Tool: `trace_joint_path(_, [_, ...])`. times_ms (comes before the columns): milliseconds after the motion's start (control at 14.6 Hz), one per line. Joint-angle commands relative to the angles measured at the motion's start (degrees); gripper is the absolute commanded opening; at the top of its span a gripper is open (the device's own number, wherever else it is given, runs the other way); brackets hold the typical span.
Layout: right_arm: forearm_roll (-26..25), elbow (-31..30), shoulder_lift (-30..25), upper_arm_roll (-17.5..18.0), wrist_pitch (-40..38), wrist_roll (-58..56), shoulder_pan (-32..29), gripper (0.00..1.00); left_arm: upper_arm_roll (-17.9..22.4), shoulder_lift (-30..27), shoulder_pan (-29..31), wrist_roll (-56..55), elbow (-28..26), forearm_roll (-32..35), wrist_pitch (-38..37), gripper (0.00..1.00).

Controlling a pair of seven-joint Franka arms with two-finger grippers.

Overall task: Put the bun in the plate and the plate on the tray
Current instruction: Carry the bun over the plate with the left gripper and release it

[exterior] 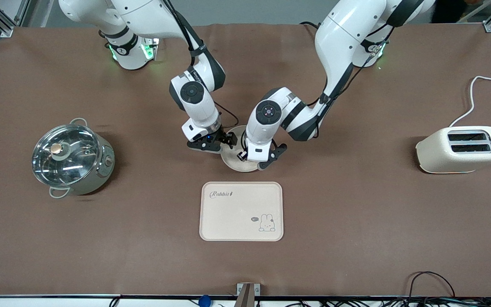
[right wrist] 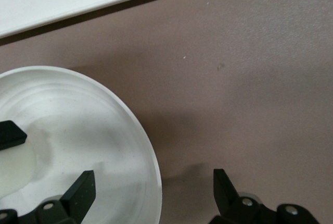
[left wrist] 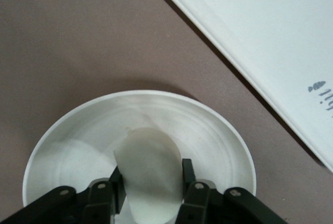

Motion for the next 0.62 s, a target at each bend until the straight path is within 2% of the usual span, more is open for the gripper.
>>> trace_joint_path(0, [1.04,0.33,0.22,-0.23,-0.38,0.34,0.18,1.00,0.09,-1.26,0.49,-0.34,1.67,-0.31,-0.80,1.00])
trace_joint_path(68, [1.04,0.33,0.22,-0.23,-0.38,0.34,0.09,0.99,0.09,-2.05,0.93,-0.25,2.02,-0.31,-0.97,1.00])
trace_joint_path(137, [1.04,0.33,0.22,-0.23,-0.38,0.34,0.18,0.93,0.26,-3.97,1.54,-0.16,2.63,-0.40,-1.85,1.00])
trace_joint_path(342, [0.95,0.42,0.22,-0.31,-0.30,0.25,0.53,0.58,0.44,-6.97,4.61,0.45,9.46,0.13,-11.48,1.00])
trace_joint_path(479, [1.04,0.42,0.31,-0.31,-0.21,0.25,0.62,0.43,0.53,-8.99,8.64,5.17,14.39,0.40,-20.18,1.00])
trace_joint_path(548, [0.95,0.42,0.31,-0.31,-0.21,0.25,0.62,0.38,0.53,-10.74,10.93,9.29,14.94,0.39,-22.92,1.00])
